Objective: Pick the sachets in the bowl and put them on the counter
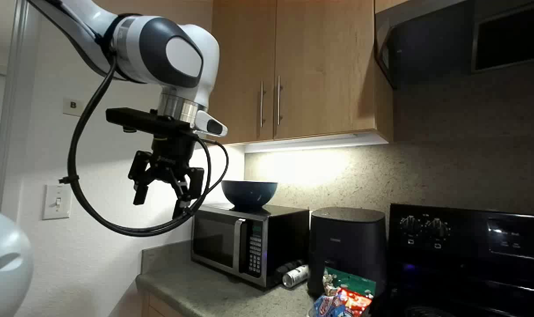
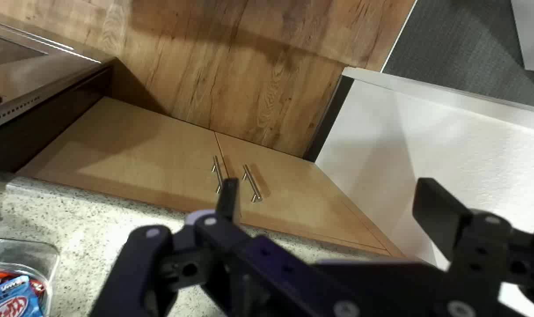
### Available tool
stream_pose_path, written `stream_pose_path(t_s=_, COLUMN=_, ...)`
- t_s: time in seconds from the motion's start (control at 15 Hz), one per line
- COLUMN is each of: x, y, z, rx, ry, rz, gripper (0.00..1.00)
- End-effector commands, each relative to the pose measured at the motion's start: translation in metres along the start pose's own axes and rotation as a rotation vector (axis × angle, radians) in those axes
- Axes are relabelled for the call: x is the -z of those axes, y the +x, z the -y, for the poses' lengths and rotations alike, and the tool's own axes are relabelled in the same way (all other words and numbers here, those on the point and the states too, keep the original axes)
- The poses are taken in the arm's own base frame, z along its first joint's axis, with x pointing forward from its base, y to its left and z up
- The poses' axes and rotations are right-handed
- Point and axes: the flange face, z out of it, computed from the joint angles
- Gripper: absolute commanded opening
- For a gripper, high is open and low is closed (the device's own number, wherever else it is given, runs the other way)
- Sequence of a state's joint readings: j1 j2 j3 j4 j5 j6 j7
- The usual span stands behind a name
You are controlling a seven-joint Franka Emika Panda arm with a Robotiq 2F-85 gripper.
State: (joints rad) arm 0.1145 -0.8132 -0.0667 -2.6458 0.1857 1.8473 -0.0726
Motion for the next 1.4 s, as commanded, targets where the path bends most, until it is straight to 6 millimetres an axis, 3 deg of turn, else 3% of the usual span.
stream_pose_path(t_s=0.0, x=0.001, y=0.000, z=0.000, rx=0.000, ry=0.000, rz=0.001, gripper=1.00)
stream_pose_path(t_s=0.4, x=0.001, y=0.000, z=0.000, rx=0.000, ry=0.000, rz=0.001, gripper=1.00)
stream_pose_path(t_s=0.73, x=0.004, y=0.034, z=-0.032, rx=-0.066, ry=0.020, rz=0.027, gripper=1.00)
stream_pose_path(t_s=1.13, x=0.015, y=0.095, z=-0.073, rx=-0.186, ry=-0.038, rz=0.069, gripper=1.00)
stream_pose_path(t_s=1.2, x=0.015, y=0.070, z=-0.060, rx=-0.155, ry=-0.001, rz=0.038, gripper=1.00)
stream_pose_path(t_s=1.33, x=0.014, y=0.088, z=-0.071, rx=-0.175, ry=-0.013, rz=0.053, gripper=1.00)
